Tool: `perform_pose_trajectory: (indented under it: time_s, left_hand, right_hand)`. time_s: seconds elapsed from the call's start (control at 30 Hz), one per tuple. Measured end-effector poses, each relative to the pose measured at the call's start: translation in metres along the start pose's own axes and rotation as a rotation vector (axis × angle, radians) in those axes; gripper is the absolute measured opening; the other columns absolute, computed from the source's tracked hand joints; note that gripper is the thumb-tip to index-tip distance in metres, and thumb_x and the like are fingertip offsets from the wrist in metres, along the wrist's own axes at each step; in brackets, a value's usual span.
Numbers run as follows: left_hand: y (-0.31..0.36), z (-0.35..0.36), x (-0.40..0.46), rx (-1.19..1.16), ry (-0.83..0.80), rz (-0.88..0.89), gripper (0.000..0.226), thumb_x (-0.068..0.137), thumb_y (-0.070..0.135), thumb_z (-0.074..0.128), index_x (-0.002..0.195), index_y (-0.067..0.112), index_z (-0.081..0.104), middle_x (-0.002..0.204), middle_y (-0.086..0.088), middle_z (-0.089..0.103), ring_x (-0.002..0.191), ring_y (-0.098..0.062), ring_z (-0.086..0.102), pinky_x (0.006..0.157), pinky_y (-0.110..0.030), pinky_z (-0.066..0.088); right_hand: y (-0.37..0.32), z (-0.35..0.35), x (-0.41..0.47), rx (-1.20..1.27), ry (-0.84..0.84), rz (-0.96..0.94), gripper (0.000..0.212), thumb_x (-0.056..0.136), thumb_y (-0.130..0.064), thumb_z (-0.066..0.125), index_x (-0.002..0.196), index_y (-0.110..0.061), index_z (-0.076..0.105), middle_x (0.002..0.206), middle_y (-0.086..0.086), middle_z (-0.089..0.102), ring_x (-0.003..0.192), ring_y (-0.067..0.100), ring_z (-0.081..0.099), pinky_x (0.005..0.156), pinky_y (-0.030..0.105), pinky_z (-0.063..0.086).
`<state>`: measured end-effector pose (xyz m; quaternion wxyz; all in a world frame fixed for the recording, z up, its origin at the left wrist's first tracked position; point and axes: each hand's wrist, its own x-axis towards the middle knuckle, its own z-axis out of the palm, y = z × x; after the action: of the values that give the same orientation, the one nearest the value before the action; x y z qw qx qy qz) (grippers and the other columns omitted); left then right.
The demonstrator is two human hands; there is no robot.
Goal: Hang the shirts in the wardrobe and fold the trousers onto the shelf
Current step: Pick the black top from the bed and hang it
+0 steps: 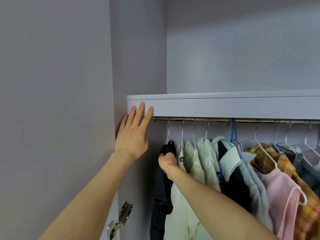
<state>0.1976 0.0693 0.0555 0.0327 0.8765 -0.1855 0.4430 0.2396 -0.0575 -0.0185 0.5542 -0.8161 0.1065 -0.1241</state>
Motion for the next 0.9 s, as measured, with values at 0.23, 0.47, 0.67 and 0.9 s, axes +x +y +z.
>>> perform_pose_trajectory:
  time_s: [0.23, 0.47, 0.67, 0.9]
  left_hand:
    - [0.025, -0.034, -0.072, -0.287, -0.156, -0.164, 0.069, 0.092, 0.015, 0.047, 0.15, 0.019, 0.009, 0.157, -0.009, 0.003, 0.144, -0.026, 0.004, 0.114, -0.039, 0.02]
    - [0.054, -0.091, -0.205, -0.507, -0.262, -0.518, 0.047, 0.092, 0.014, 0.051, 0.138, 0.013, 0.042, 0.145, -0.007, 0.033, 0.134, -0.023, 0.03, 0.108, -0.034, 0.031]
    - [0.078, -0.135, -0.328, -0.44, -0.373, -0.769, 0.036, 0.091, 0.013, 0.053, 0.127, 0.01, 0.053, 0.129, -0.008, 0.051, 0.12, -0.028, 0.046, 0.098, -0.041, 0.04]
    - [0.108, -0.218, -0.483, -0.227, -0.387, -1.344, 0.031, 0.091, 0.012, 0.054, 0.122, 0.009, 0.058, 0.125, -0.008, 0.057, 0.113, -0.027, 0.056, 0.095, -0.029, 0.038]
  right_hand:
    - [0.01, -0.015, -0.078, -0.152, -0.094, -0.168, 0.043, 0.094, -0.015, 0.041, 0.137, -0.009, 0.039, 0.135, 0.012, 0.044, 0.121, 0.026, 0.047, 0.091, 0.022, 0.036]
    - [0.058, -0.04, -0.195, -0.151, -0.315, -0.147, 0.025, 0.092, -0.005, 0.044, 0.11, -0.007, 0.061, 0.111, 0.01, 0.064, 0.106, 0.024, 0.059, 0.091, 0.03, 0.045]
    - [0.098, -0.027, -0.271, -0.21, -0.691, -0.152, 0.024, 0.093, 0.0, 0.039, 0.095, -0.007, 0.062, 0.081, 0.005, 0.064, 0.08, 0.02, 0.063, 0.083, 0.031, 0.049]
    - [0.146, 0.042, -0.369, -0.365, -1.265, -0.178, 0.025, 0.094, 0.002, 0.038, 0.102, 0.002, 0.062, 0.083, 0.011, 0.062, 0.072, 0.021, 0.059, 0.068, 0.023, 0.045]
